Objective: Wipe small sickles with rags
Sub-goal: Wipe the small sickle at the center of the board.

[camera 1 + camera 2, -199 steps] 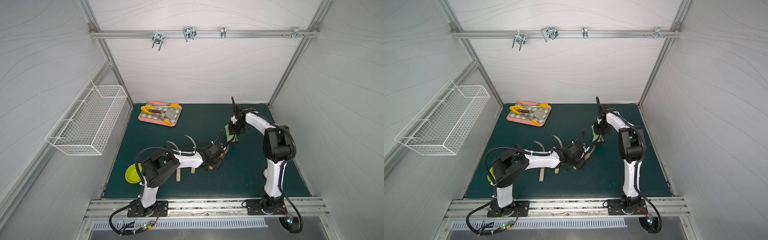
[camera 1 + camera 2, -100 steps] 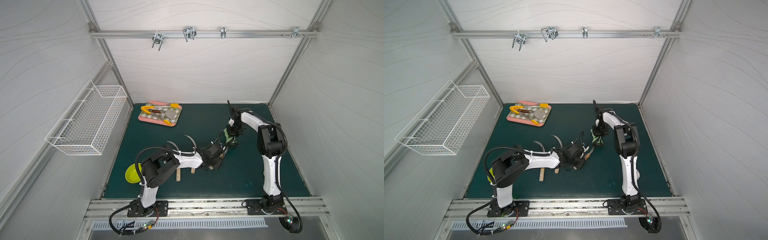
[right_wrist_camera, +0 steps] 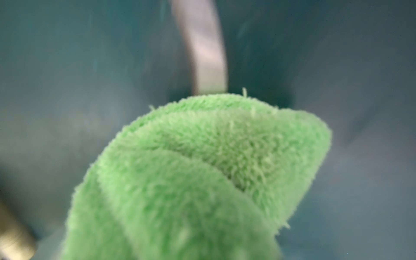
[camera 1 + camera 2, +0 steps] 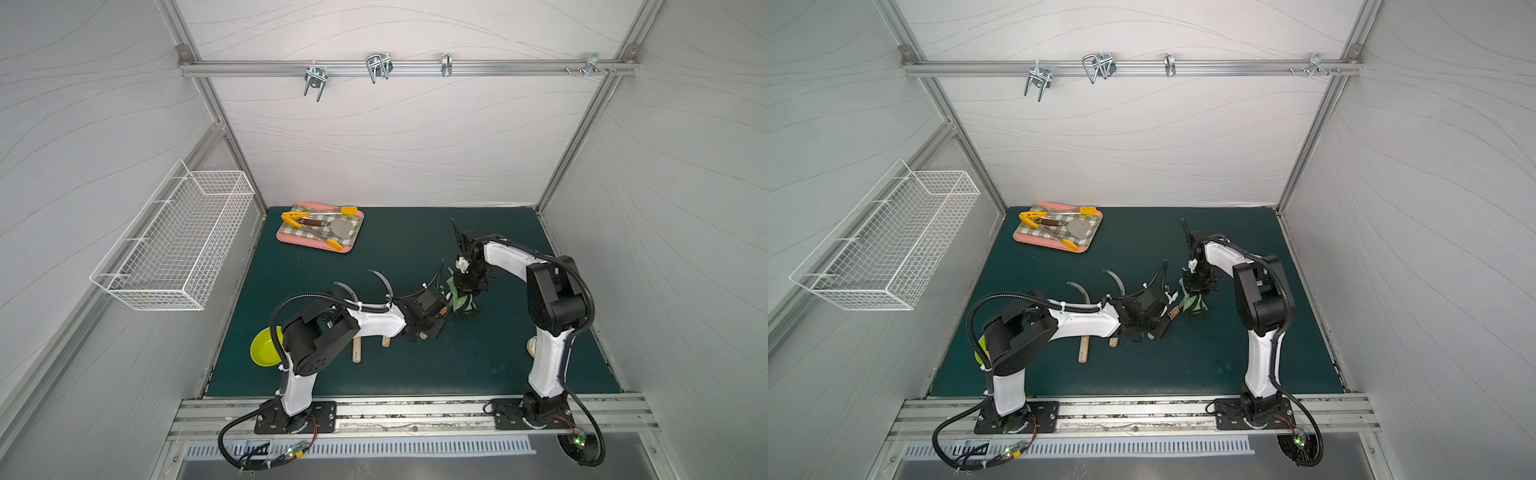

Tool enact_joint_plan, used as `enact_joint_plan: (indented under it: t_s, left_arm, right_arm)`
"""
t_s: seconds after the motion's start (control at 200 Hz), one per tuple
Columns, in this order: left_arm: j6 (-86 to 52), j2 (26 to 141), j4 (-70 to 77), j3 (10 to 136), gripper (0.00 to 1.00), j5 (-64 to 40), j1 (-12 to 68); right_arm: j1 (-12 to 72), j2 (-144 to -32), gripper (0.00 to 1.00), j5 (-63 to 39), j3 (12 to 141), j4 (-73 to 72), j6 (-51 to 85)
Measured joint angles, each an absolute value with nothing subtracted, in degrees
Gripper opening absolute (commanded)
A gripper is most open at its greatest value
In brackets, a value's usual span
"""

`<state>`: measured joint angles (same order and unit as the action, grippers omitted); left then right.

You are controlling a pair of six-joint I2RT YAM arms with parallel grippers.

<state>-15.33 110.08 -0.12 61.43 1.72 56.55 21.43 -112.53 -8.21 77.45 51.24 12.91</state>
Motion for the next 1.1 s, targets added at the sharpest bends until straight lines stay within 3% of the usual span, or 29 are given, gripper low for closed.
enact_joint_plan:
  t_s: [0.215, 0.43, 0.795, 1.101]
  left_arm:
    - [-16.16, 110.00, 1.43, 60.51, 0.00, 1.61, 56.60]
    - [-16.32, 110.08, 1.91, 60.49, 0.00, 1.87, 57.17]
    - [-16.93, 110.63, 2.46, 60.82, 0.00, 2.42, 58.52]
    - [-17.74, 111.18, 2.46, 61.52, 0.00, 2.72, 58.81]
  right_arm:
    - [20.93, -111.15, 0.14, -11.94, 77.14, 53.10, 13.69]
    - [18.50, -112.03, 0.14, -12.05, 89.97, 56.01, 13.54]
    - [16.64, -133.21, 0.13, -7.31, 111.11, 59.92, 11.94]
    - [16.08, -128.03, 0.14, -6.04, 101.73, 54.19, 11.25]
